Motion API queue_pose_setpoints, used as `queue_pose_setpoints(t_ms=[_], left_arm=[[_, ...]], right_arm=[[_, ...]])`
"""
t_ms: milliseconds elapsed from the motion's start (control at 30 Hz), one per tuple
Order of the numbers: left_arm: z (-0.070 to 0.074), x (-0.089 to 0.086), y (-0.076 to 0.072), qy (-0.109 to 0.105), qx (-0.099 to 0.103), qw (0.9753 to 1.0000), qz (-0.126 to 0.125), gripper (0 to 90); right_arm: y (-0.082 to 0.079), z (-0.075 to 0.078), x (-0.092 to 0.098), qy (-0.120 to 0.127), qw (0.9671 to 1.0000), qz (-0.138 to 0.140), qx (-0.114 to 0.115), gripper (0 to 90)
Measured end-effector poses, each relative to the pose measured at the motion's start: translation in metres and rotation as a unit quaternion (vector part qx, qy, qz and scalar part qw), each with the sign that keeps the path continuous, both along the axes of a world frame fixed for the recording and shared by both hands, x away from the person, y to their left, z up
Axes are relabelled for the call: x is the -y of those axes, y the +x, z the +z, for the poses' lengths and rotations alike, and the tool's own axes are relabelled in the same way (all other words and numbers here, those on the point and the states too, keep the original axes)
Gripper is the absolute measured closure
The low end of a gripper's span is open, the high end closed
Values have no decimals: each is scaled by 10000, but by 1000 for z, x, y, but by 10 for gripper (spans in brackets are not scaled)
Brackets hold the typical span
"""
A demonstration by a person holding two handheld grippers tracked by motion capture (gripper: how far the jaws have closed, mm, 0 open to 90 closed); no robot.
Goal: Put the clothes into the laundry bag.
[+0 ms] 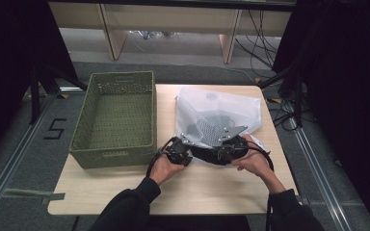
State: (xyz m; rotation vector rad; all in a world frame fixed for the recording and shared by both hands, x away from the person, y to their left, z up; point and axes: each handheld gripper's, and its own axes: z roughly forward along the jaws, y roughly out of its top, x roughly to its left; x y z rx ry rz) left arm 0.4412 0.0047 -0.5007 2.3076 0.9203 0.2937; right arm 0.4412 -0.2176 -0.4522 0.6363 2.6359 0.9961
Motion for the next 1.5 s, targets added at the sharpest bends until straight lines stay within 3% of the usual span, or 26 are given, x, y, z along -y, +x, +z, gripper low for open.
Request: queue_pose_setpoints(t_ms=[100, 200, 233, 300, 333, 400, 533, 633, 700, 800, 833, 933, 1033, 1067, 1100, 1133, 1167, 1200, 1267, 1400, 1500], left_arm=[[0, 5, -6, 148, 178, 9997, -107, 875], [1, 5, -9, 166, 107, 9993, -304, 883], [1, 5, -11, 172, 191, 9990, -372, 883], [1, 3, -14, 149, 169, 9988, -428, 884], [1, 3, -15, 147, 123, 9987, -465, 885], [2, 0, -18, 303, 215, 9976, -579, 887], [1, -1, -25, 336, 270, 9973, -591, 888], [2, -1, -31, 315, 163, 9969, -698, 889], [2, 0, -36, 380, 197, 9962, -759, 889], [3, 2, -41, 418, 180, 9950, -891, 889], [3, 3, -42, 416, 203, 9947, -915, 889], [3, 3, -44, 408, 145, 9949, -914, 889], [3, 2, -46, 461, 193, 9936, -1017, 889], [3, 2, -46, 449, 154, 9934, -1040, 889], [3, 2, -47, 442, 174, 9937, -1019, 889], [4, 1, -47, 474, 204, 9930, -1067, 889], [3, 1, -48, 469, 213, 9933, -1036, 889], [3, 1, -48, 453, 220, 9936, -1011, 889], [4, 0, -49, 436, 185, 9937, -1018, 889], [7, -7, -47, 380, 202, 9944, -962, 885], [8, -12, -47, 404, 216, 9950, -886, 883]], right_arm=[[0, -2, -4, -44, 9999, 113, 27, 899], [2, -9, -12, -109, 9999, 76, -103, 899], [2, -11, -14, -126, 9998, 75, -152, 899], [7, -18, -19, -212, 9997, 98, -66, 899], [7, -20, -21, -205, 9996, -72, -187, 899], [14, -26, -24, -232, 9996, -119, -69, 900], [23, -28, -23, -151, 9992, -348, 91, 900], [31, -27, -22, -94, 9978, -637, 151, 900], [38, -28, -19, -20, 9964, -820, 199, 900], [47, -28, -16, 6, 9951, -964, 209, 900], [52, -28, -15, 3, 9959, -856, 285, 900], [58, -28, -16, 66, 9936, -1109, 176, 900], [67, -28, -17, 21, 9932, -1132, 271, 900], [71, -27, -17, -1, 9933, -1139, 194, 900], [73, -28, -18, 16, 9929, -1153, 282, 900], [74, -28, -19, 41, 9912, -1307, 213, 900], [77, -28, -20, 14, 9919, -1239, 264, 900], [84, -27, -19, -95, 9945, -983, 356, 900], [82, -28, -20, -79, 9921, -1197, 362, 900], [74, -18, -16, -102, 9945, -1002, 298, 900], [66, -10, -11, -31, 9946, -945, 417, 900]])
